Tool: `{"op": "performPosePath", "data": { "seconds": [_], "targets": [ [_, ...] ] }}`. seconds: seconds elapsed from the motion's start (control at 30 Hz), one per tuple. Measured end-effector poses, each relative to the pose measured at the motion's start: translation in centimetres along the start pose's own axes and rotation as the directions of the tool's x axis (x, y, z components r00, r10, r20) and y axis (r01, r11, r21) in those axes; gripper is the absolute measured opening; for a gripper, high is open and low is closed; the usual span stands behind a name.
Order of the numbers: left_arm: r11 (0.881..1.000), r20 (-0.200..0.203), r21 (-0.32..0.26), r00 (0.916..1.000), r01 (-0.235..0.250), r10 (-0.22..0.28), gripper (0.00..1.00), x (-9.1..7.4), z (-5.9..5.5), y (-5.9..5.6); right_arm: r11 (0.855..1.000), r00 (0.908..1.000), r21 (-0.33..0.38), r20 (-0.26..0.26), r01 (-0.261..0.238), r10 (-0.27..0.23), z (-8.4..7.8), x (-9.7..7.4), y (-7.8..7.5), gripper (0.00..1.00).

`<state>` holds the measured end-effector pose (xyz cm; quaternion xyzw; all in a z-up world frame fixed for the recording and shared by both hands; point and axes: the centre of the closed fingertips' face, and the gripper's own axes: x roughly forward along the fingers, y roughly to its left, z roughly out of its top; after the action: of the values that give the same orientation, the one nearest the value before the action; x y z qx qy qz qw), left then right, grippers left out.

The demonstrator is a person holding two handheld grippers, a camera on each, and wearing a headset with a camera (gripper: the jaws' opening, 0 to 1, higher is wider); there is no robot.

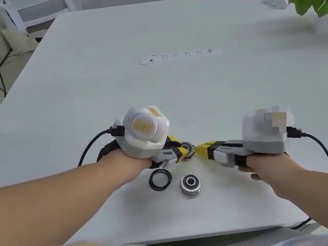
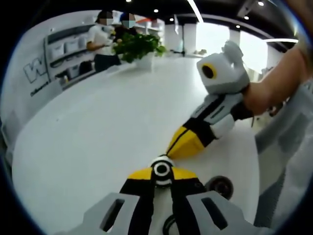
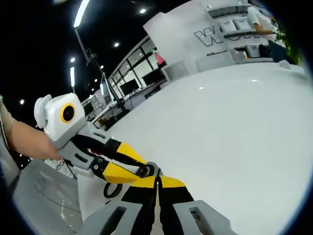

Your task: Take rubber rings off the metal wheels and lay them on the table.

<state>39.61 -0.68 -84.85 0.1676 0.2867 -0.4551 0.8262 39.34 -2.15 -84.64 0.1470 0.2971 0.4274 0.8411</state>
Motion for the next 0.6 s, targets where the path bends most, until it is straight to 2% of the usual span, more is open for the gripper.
{"op": "performPosePath", "data": {
  "seconds": [0.07,0.13,0.47,0.6],
  "targets": [
    [1.0,-0.003,0.005,1.0,-0.003,0.003,0.13,0.0,0.0,0.0,0.999,0.9998,-0.039,-0.018,0.006,-0.007,-0.1,-0.2,-0.3,0.0],
    [1.0,-0.005,0.006,1.0,-0.003,0.003,0.12,0.0,0.0,0.0,1.0,0.9999,-0.002,-0.006,-0.012,0.012,0.0,-0.1,0.0,0.0],
    [1.0,-0.016,0.02,0.9998,-0.011,0.011,0.12,0.1,0.0,0.1,1.0,1.0,0.001,-0.003,-0.009,0.009,0.1,-0.2,0.3,0.0],
    [1.0,-0.017,0.025,0.9998,-0.01,0.01,0.12,0.2,0.0,0.1,0.999,0.9997,-0.022,-0.01,-0.024,0.023,0.2,-0.1,0.8,0.0]
  ]
}}
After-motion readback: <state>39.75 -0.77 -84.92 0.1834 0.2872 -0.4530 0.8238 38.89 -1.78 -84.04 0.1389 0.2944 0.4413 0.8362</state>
